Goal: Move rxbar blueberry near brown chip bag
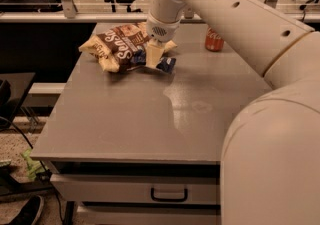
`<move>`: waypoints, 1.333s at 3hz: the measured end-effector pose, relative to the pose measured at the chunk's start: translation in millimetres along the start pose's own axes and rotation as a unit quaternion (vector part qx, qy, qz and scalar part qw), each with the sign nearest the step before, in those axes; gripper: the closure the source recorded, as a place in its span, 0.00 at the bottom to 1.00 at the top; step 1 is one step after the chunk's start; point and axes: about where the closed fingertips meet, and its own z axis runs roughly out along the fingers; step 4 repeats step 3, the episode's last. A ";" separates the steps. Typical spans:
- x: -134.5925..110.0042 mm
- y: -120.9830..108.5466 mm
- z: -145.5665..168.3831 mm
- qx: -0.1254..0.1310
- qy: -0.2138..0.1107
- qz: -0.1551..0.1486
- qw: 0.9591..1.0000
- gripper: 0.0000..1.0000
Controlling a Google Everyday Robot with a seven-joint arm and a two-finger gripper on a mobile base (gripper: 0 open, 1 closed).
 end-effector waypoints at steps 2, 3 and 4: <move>-1.3 0.5 5.6 -0.002 0.000 -0.001 1.000 0.00; -1.3 0.5 5.6 -0.002 0.000 -0.001 1.000 0.00; -1.3 0.5 5.6 -0.002 0.000 -0.001 1.000 0.00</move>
Offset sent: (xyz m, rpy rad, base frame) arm 0.0005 0.0013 -0.0026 -0.0002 0.0020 0.0017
